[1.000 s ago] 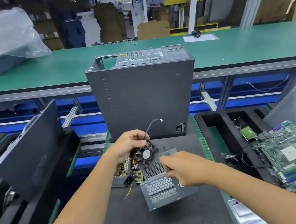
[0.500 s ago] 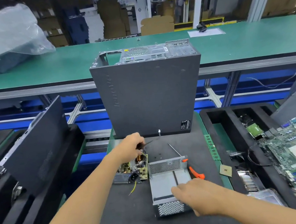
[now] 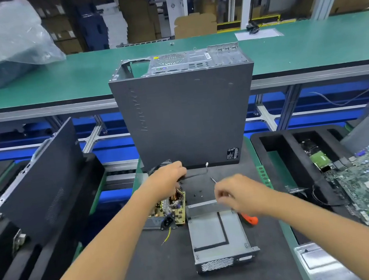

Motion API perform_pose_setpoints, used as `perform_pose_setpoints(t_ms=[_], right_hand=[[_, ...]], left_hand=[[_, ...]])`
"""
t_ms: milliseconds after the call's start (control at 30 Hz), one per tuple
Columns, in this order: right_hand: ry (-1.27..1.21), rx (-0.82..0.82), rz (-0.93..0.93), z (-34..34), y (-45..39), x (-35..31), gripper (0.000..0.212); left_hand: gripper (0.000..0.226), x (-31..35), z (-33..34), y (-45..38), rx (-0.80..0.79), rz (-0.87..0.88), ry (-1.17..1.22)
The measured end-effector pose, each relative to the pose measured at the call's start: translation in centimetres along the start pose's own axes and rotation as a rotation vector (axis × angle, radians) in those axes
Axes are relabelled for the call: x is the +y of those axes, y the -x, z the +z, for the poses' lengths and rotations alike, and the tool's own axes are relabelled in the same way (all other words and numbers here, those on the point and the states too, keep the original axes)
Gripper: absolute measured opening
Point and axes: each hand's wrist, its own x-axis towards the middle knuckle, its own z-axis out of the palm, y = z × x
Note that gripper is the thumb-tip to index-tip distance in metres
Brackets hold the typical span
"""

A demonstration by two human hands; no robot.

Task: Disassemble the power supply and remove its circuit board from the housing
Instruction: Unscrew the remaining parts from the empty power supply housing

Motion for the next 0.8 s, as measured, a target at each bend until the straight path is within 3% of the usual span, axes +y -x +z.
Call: perform_pose_setpoints(t_ms=[167, 367, 500, 800], right_hand=[[-0.066, 0.012, 0.126, -0.8, -4.6, 1.5, 0.013], [-0.038, -0.098, 0.138, 1.3, -5.7, 2.7, 0.014], [-0.054, -0.077, 0.164, 1.5, -5.3, 3.8, 0.014], [-0.126, -0.055, 0.28, 2.3, -7.4, 5.9, 0.029]], left_hand=[[0.02, 1.6, -0.9, -1.5, 0.016, 0.078, -0.063], [0.029, 3.3, 2.0, -5.2, -0.054, 0.246, -0.309], [0.03, 3.6, 3.8, -7.3, -0.078, 0.321, -0.351], [0.035, 3.1, 6.8, -10.1, -0.248, 0.257, -0.279]])
